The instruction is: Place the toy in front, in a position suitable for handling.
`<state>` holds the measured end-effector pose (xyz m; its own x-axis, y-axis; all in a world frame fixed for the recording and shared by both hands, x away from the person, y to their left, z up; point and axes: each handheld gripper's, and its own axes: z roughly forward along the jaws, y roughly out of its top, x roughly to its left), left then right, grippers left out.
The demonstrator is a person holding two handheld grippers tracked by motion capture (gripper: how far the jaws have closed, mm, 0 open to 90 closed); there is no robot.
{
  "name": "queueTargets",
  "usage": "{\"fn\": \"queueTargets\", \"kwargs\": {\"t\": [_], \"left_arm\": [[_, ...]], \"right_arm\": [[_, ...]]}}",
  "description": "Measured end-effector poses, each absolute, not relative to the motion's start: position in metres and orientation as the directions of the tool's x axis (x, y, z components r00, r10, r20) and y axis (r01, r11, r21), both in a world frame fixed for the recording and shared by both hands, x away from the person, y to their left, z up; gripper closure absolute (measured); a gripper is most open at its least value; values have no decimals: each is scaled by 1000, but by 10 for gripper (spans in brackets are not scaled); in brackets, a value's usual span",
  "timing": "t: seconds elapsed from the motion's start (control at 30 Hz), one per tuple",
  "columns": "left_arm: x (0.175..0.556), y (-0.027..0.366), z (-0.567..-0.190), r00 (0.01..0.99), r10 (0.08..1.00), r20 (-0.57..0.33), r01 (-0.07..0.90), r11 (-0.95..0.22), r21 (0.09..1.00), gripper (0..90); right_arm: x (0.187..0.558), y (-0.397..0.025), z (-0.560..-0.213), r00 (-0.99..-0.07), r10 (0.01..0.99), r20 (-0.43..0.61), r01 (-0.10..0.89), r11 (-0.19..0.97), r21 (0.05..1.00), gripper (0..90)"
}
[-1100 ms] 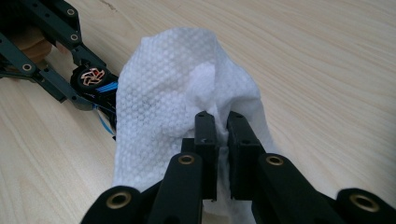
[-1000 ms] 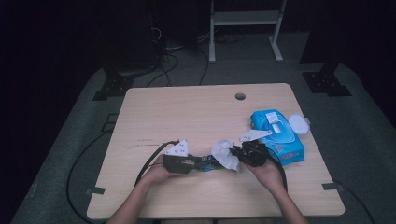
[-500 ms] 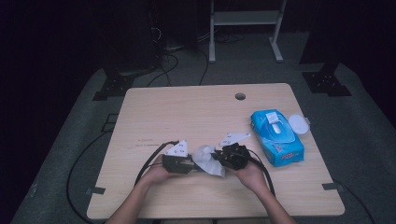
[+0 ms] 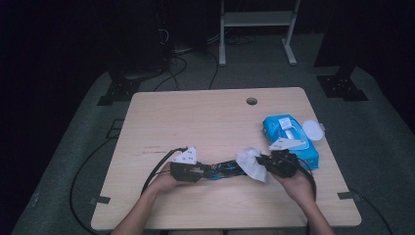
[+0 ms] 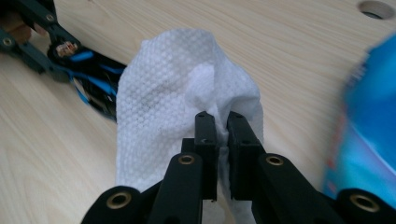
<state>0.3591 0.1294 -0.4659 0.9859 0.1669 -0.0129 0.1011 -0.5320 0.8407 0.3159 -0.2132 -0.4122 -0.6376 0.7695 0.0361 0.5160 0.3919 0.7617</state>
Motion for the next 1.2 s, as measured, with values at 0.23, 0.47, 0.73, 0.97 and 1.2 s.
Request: {"fn": "queueTargets", "kwargs": {"t": [0.23, 0.47, 0.73, 0.97, 1.2], "left_arm": [[361, 130, -466, 986, 164, -19, 105, -533, 840, 712], [362, 132, -465, 988, 156, -19, 101, -534, 839, 712], [363, 135, -465, 987, 157, -26, 108, -535, 838, 712], [363, 137, -464, 987, 162, -22, 107, -538, 836, 712], [367, 140, -465, 988, 153, -31, 110, -537, 836, 712]], "right_arm": [[291, -259, -416, -618, 784, 57, 565, 392, 726, 831], [279, -265, -444, -636, 763, 112, 579, 376, 723, 820], [275, -269, -459, -666, 733, 136, 584, 399, 707, 667], [270, -271, -443, -706, 697, 122, 529, 405, 746, 610], [279, -260, -431, -745, 657, 117, 480, 407, 777, 550]]}}
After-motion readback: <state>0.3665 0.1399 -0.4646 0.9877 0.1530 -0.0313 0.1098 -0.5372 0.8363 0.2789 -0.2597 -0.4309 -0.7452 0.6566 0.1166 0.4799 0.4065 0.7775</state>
